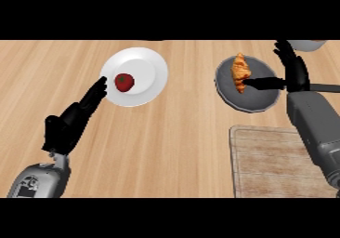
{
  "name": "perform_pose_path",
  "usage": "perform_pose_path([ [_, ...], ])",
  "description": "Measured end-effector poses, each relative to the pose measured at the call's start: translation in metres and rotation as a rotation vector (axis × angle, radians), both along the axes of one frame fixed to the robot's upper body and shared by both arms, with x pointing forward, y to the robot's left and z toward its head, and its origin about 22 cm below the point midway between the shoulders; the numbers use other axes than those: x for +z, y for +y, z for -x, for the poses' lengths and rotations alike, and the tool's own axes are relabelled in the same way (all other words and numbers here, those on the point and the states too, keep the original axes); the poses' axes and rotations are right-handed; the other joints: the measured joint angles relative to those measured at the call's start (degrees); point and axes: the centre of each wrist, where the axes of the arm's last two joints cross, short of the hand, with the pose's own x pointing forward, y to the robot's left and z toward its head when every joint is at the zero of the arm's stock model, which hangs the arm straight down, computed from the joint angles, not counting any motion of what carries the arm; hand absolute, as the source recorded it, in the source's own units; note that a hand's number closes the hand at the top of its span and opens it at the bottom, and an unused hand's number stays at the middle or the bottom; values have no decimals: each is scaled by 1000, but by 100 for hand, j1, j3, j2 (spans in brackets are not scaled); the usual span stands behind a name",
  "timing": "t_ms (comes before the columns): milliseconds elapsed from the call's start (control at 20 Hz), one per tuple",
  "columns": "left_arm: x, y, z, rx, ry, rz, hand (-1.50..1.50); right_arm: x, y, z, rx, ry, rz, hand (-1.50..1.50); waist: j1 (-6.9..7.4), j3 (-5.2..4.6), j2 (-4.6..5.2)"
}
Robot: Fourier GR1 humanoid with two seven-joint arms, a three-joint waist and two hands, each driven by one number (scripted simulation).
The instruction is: Pick the croissant from the cutting board and place it in the pan
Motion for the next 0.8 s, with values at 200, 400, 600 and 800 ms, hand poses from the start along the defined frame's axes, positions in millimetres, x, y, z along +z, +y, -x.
perform_pose_path([
  [200,-2,2,0,8,2,-5,0,-11,-28,14,60,-15,-79,-150,-51,-5,-24],
  [400,-2,-1,-1,18,7,2,0,-23,-52,30,109,-73,-117,-150,-90,-6,-44],
  [600,-9,7,-1,24,7,0,0,-36,-70,47,143,-128,-135,-150,-140,-12,-69],
  [800,-12,5,4,28,14,3,0,-53,-84,67,161,-138,-153,-150,-168,-14,-93],
])
